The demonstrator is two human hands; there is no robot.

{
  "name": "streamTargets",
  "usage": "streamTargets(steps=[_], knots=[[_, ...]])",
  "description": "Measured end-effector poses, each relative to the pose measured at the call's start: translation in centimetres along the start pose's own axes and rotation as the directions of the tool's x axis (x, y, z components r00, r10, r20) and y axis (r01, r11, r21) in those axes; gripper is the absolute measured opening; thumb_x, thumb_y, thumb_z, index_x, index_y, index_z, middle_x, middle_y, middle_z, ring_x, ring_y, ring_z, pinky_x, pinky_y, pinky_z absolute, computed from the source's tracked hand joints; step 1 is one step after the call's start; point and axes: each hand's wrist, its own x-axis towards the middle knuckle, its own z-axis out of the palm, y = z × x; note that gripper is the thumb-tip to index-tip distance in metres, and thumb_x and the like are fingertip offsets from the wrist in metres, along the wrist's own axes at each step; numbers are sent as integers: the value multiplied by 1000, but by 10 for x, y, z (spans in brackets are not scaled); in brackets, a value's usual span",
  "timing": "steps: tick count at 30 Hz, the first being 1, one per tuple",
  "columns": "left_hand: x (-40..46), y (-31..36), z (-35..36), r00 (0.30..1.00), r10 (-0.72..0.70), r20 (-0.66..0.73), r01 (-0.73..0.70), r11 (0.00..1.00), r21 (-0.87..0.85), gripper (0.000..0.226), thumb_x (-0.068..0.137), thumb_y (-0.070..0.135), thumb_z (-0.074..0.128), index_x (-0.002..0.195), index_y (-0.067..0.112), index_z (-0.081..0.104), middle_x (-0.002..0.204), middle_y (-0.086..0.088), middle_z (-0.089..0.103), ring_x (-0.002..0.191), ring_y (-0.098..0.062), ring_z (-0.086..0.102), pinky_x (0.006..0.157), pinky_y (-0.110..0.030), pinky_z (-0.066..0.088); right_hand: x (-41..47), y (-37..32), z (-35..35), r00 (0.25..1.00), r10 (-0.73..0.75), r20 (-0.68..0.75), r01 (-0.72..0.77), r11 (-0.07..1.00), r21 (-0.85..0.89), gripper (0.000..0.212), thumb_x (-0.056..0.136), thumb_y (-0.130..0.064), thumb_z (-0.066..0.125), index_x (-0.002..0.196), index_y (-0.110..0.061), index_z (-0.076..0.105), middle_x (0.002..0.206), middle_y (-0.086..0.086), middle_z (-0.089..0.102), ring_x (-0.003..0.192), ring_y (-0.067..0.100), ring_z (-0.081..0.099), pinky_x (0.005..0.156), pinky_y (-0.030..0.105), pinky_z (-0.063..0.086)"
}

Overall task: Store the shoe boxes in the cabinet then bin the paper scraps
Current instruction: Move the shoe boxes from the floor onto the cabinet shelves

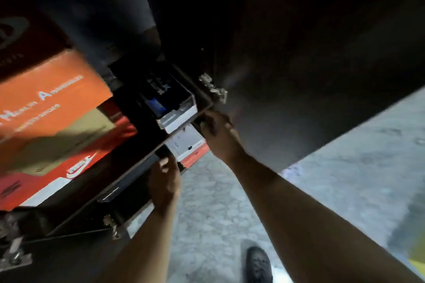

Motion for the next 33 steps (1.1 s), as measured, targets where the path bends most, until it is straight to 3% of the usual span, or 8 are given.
streamTargets(steps=[2,5,7,10,15,21,26,33], knots=[[-59,-49,8,981,-66,181,26,977,213,44,63,78,49,84,43,63,92,-3,75,90,-28,74,82,-55,60,-66,58,-16,968,214,133,-201,974,-106,64,91,-57,51,142,-20,57,131,20,61,120,38,62,103,44,49],[-147,-88,46,866,-239,438,63,923,379,56,50,73,55,85,32,67,89,-2,76,90,-27,75,83,-54,61,-165,143,-61,716,627,308,-542,777,-320,65,95,-54,57,150,-22,44,148,19,47,133,37,53,112,41,42],[-192,-93,90,760,-300,576,7,891,454,53,49,72,58,85,34,67,92,-4,75,92,-28,74,85,-54,60,-221,189,-103,566,756,329,-650,655,-387,64,95,-46,58,151,-18,42,150,18,46,135,35,51,109,43,44],[-258,-70,156,656,-336,676,-107,845,523,45,54,68,60,89,40,63,101,-4,72,97,-29,73,91,-53,58,-284,257,-177,430,861,271,-764,507,-400,59,95,-32,58,150,-13,44,153,16,45,140,34,46,111,46,43],[-335,-53,276,584,-307,752,-280,793,541,63,71,56,72,127,34,53,110,-10,68,100,-34,71,92,-56,57,-360,378,-292,321,940,117,-928,337,-160,62,97,-39,55,153,-16,39,149,16,50,139,30,46,111,42,43],[-422,-69,432,489,-301,819,-592,575,565,65,92,46,66,147,26,39,131,-12,63,112,-32,63,89,-38,51,-414,510,-397,189,981,-34,-960,192,206,60,94,-44,58,149,-25,43,143,9,53,126,26,57,102,35,47],[-471,-123,568,346,-528,776,-694,412,590,91,86,58,68,157,29,21,157,-11,39,134,-34,50,104,-48,49,-438,619,-450,107,990,-88,-922,132,364,65,93,-42,61,151,-20,41,139,11,53,117,32,61,95,40,54],[-522,-210,709,248,-467,849,-684,537,495,64,101,37,54,158,28,25,162,-4,32,141,-30,44,112,-49,43,-441,748,-468,13,976,-218,-804,140,578,80,99,-40,60,162,-13,19,162,14,35,144,33,41,108,37,39]])
